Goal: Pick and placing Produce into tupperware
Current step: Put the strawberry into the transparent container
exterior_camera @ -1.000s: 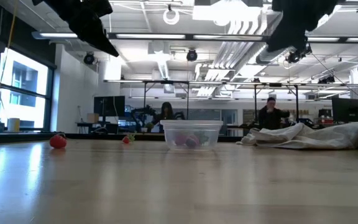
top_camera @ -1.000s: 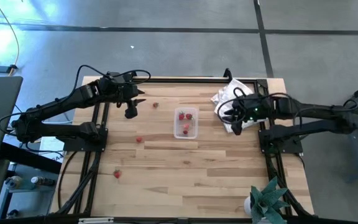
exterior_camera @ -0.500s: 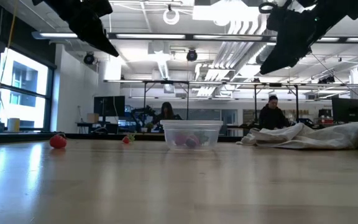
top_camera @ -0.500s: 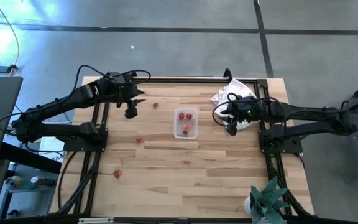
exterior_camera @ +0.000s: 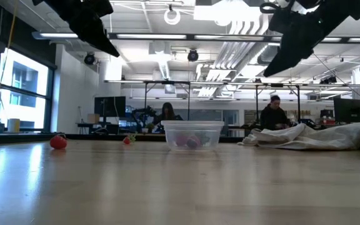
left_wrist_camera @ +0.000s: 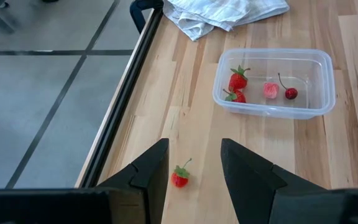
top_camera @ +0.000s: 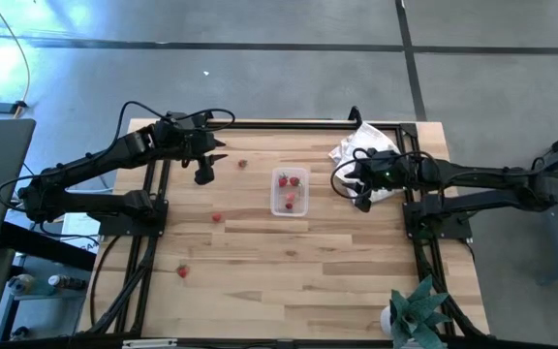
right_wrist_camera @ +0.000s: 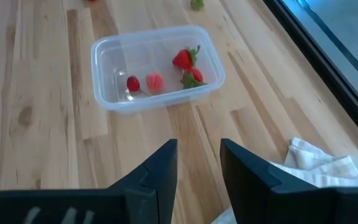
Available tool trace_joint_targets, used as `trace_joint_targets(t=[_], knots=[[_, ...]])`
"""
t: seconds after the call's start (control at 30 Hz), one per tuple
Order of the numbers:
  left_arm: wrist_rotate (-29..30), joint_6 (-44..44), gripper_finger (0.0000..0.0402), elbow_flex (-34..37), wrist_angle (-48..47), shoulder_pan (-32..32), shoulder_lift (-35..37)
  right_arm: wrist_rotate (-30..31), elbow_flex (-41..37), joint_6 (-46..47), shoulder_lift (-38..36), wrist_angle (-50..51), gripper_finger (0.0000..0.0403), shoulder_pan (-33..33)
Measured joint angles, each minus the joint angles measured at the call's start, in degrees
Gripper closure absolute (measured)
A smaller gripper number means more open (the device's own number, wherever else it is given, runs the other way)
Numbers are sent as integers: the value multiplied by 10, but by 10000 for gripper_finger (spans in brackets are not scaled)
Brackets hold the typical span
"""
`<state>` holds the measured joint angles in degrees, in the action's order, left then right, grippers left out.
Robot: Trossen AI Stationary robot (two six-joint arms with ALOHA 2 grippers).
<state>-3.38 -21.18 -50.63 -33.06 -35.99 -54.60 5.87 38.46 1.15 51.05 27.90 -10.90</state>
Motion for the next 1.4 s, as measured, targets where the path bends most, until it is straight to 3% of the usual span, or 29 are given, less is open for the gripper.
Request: trace_joint_targets(t=[0.67, 1.0, 1.4], knots=[[0, 0, 266, 0, 10, 0, 0, 0, 0, 3, 0, 1, 291, 0], [0, 0, 266, 0, 105, 0, 0, 0, 0, 3, 0, 1, 291, 0], [-7, 0, 266, 0, 110, 0, 0, 0, 0, 3, 0, 1, 291, 0]])
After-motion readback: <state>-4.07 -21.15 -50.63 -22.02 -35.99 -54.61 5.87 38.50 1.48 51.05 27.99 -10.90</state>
